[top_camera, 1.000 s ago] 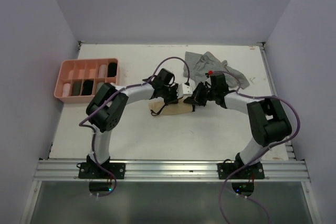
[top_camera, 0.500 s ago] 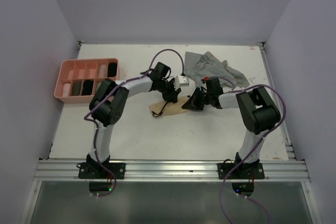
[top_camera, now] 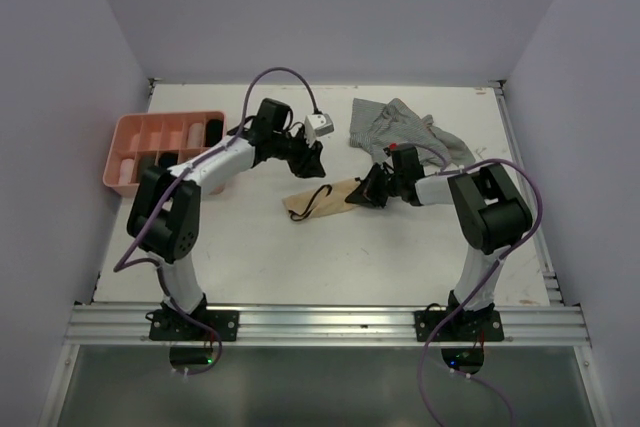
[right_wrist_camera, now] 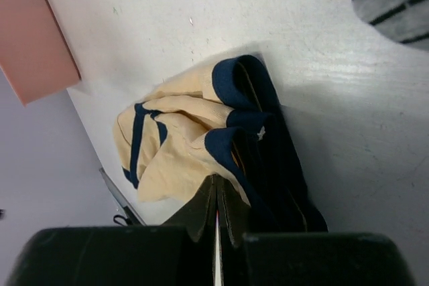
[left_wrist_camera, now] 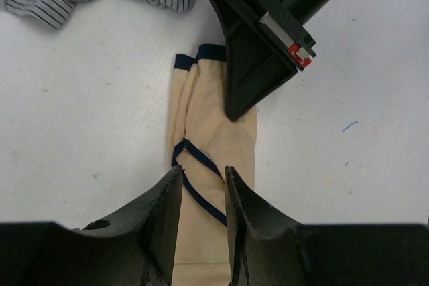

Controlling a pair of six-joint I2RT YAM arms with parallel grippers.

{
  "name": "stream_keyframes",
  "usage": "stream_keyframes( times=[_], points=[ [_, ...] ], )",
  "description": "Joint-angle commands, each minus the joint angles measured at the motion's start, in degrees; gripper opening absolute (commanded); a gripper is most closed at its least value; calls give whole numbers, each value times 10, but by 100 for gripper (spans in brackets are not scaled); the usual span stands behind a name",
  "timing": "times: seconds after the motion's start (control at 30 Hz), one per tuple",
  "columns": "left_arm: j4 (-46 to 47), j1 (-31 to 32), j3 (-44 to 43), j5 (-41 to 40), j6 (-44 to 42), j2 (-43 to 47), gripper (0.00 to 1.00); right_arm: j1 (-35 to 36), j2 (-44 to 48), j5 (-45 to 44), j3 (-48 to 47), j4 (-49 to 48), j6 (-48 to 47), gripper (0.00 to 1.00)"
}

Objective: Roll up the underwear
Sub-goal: Fold the underwear

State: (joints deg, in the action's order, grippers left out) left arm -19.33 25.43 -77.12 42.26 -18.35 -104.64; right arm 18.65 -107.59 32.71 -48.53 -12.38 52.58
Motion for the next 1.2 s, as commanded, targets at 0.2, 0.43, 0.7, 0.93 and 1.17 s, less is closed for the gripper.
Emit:
stream_keyframes(
  times=[0.2, 0.43, 0.7, 0.93, 1.17],
  points=[
    [-3, -2, 0, -25, 76, -89, 27, 3, 55, 6, -45, 25, -23, 11],
    [-41, -1, -26, -23, 83, -150, 21, 15, 82, -52, -117, 159, -108, 26],
    [-66, -1, -23, -34, 65, -162, 21, 34, 12, -56, -237, 338, -242, 27],
    [-19, 1, 26, -29, 101, -129, 22, 71, 56, -156, -191, 325, -89, 27],
    [2, 11, 59, -39, 114, -116, 23, 90, 32, -193, -219, 346, 35, 28]
  ],
)
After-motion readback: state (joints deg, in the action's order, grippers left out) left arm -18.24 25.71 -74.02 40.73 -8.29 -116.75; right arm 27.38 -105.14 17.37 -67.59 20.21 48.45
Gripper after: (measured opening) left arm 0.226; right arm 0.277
